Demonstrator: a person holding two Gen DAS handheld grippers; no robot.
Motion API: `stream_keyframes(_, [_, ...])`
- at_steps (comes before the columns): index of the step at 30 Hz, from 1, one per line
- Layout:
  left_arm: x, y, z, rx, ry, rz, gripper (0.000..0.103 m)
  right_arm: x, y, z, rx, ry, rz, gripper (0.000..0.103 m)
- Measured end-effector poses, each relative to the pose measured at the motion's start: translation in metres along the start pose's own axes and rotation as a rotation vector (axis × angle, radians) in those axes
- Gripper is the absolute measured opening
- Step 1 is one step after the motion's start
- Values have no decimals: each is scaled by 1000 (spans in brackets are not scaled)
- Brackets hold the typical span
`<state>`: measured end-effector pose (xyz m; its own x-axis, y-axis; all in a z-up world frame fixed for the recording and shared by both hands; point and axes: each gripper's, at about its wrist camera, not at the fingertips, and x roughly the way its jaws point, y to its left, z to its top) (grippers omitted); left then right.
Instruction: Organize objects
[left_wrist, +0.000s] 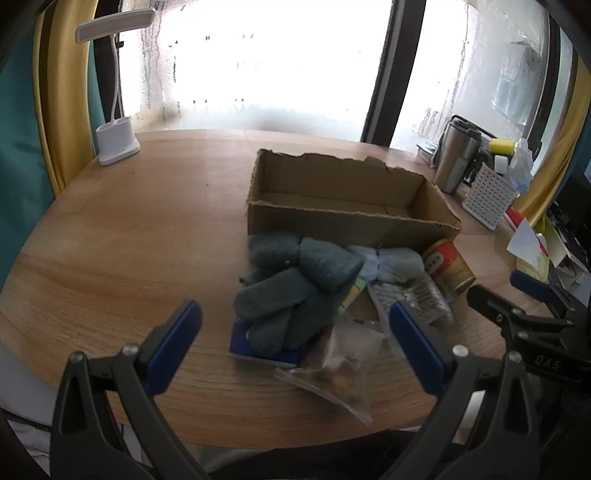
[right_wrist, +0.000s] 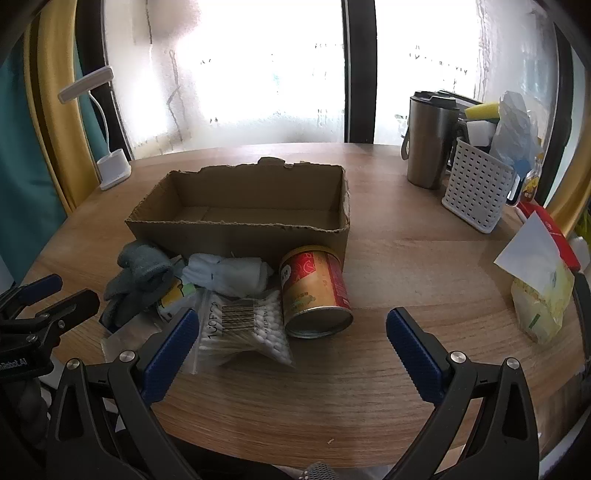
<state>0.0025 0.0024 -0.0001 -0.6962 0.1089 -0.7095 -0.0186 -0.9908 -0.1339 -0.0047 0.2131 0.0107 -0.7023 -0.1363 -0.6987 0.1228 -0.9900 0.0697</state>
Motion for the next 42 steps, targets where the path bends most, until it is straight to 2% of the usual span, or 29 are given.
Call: stream_keyframes(42, [-3,0,-2,-5,-6,-12,102,1,-2,-1,22,14,16,103])
